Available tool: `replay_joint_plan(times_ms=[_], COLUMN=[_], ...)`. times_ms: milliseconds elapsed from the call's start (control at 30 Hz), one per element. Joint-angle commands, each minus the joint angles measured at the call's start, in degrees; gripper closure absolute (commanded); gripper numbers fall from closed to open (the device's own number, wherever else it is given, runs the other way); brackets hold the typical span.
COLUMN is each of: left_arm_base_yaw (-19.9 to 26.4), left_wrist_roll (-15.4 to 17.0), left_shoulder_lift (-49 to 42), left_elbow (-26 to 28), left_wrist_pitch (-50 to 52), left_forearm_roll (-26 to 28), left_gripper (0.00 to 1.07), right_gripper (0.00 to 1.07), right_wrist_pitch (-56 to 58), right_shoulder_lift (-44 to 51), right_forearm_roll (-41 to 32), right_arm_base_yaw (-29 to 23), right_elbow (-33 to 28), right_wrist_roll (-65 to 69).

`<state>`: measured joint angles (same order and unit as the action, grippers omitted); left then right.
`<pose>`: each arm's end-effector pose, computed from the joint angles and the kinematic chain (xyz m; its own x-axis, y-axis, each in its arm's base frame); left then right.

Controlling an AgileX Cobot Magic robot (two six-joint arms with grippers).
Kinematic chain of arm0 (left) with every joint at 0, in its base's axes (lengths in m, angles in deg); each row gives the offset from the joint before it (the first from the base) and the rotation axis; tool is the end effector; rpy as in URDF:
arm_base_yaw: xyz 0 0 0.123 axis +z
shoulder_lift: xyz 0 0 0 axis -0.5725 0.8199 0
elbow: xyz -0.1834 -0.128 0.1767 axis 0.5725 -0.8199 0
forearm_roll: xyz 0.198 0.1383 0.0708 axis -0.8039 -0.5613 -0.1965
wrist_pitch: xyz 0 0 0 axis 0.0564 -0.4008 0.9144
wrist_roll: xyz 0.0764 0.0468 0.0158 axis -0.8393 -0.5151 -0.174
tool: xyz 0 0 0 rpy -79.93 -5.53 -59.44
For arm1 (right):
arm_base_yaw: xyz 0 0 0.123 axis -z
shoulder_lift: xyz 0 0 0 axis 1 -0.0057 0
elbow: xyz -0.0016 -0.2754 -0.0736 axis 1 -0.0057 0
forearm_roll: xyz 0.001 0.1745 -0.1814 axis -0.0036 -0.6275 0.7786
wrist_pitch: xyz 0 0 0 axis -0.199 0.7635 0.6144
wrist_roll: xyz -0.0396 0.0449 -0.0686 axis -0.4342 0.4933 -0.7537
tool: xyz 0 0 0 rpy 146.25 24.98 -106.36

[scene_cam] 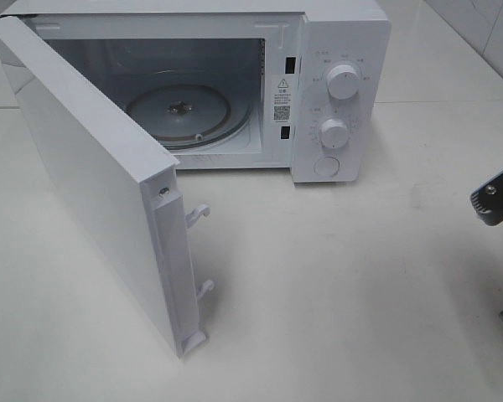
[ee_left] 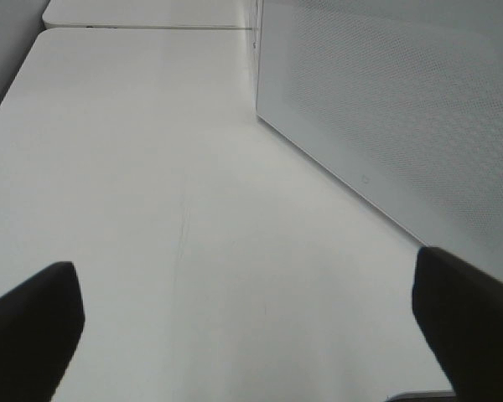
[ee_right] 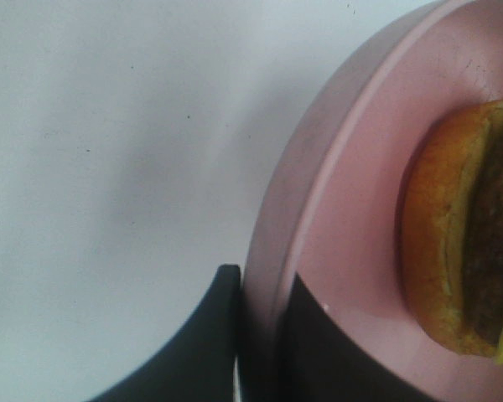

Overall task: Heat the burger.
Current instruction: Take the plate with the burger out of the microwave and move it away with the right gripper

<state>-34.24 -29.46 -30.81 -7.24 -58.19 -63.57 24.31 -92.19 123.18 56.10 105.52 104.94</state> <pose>-0.0085 -0.0074 0.2808 -0.4507 -0.0131 -0.8926 0.0569 0.9974 -0.0433 0.1637 0.0488 0.1900 -0.8771 -0.3740 -0.3015 -0.1966 0.8521 -0.4850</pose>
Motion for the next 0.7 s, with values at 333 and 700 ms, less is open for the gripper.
replay_joint_plan(times_ms=[333, 700], left_arm_base_yaw=[0.1, 0.1], left_wrist_roll=[0.1, 0.1], left_shoulder_lift=[-1.0, -1.0], left_elbow=[0.0, 0.0], left_wrist_pitch=[0.3, 0.3], left_forearm_roll=[0.3, 0.3], left_gripper=[0.07, 0.07], right_gripper=[1.04, 1.03], right_wrist_pitch=[-0.8, -7.9], right_shoulder_lift=[-15.3, -27.6], right_forearm_roll=[9.1, 10.9], right_arm_base_yaw=[0.2, 0.2], right_elbow=[0.9, 1.2], right_wrist_roll=[20.8, 33.7])
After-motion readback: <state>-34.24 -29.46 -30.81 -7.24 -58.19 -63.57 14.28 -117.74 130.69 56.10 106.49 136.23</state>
